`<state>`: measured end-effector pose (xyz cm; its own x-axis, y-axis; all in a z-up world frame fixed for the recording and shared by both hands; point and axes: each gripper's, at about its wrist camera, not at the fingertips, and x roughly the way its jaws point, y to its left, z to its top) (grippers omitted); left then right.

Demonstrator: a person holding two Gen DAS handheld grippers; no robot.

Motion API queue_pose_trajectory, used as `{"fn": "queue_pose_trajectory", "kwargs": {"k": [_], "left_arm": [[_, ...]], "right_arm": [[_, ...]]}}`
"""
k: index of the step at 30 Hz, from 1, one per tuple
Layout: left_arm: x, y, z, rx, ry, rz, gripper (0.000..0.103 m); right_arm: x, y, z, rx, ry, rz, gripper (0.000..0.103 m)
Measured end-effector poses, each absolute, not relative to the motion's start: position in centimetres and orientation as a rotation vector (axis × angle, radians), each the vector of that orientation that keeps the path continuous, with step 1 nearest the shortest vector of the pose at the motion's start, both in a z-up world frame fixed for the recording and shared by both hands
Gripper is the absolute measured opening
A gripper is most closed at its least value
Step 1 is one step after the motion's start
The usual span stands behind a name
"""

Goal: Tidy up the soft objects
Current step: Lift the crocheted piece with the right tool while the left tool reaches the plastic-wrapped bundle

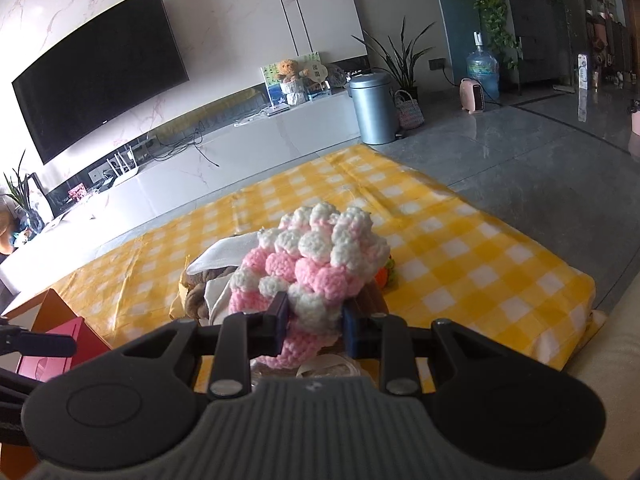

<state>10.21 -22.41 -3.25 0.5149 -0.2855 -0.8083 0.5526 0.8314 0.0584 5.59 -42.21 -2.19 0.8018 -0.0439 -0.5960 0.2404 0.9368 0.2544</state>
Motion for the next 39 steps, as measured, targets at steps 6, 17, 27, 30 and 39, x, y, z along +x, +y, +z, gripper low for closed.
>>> {"fn": "queue_pose_trajectory", "kwargs": {"k": [6, 17, 27, 30, 39], "left_arm": [[12.9, -24.9, -5.7, 0.326, 0.973, -0.519, 0.092], [12.2, -25.7, -8.0, 0.236, 1.035, -0.668, 0.092], [6.9, -29.0, -8.0, 0.542, 0.724, -1.033, 0.09], [6.5, -30.4, -9.0, 0.631, 0.697, -1.055, 0.089], [8.5, -32.3, -11.8, 0.7, 0.691, -1.043, 0.089]], "right_arm": [[5.8, -42.4, -2.9, 0.338, 0.641, -0.148, 0.028], [4.5, -43.7, -2.6, 0.385, 0.604, -0.185, 0.028], [3.0, -45.6, -2.4, 0.446, 0.567, -0.3, 0.028], [2.9, -46.0, -2.6, 0.455, 0.573, -0.311, 0.028], [3.3, -45.9, -3.0, 0.461, 0.582, -0.297, 0.028]]}}
